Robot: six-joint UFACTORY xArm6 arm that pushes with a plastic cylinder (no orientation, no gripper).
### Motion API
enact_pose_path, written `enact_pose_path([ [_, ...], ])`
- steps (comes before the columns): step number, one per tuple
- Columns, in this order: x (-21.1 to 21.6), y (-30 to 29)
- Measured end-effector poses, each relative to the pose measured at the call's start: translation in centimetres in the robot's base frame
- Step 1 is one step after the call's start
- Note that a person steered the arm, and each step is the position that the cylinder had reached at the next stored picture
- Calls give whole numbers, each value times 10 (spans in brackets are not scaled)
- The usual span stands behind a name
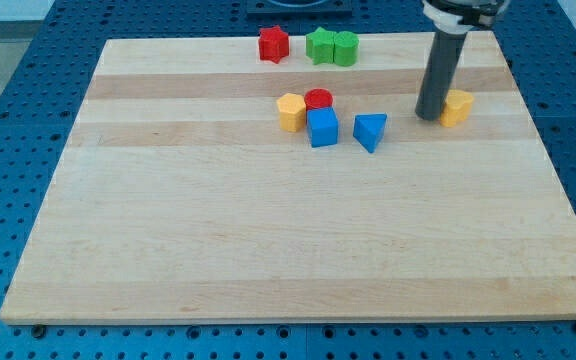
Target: Push blue triangle into bottom right of blue cube
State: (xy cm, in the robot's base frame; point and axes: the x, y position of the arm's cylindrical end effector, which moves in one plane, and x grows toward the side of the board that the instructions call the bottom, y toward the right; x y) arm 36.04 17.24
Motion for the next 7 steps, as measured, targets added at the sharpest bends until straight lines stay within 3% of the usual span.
enact_pose_path([
  [2,49,13],
  [7,24,-84],
])
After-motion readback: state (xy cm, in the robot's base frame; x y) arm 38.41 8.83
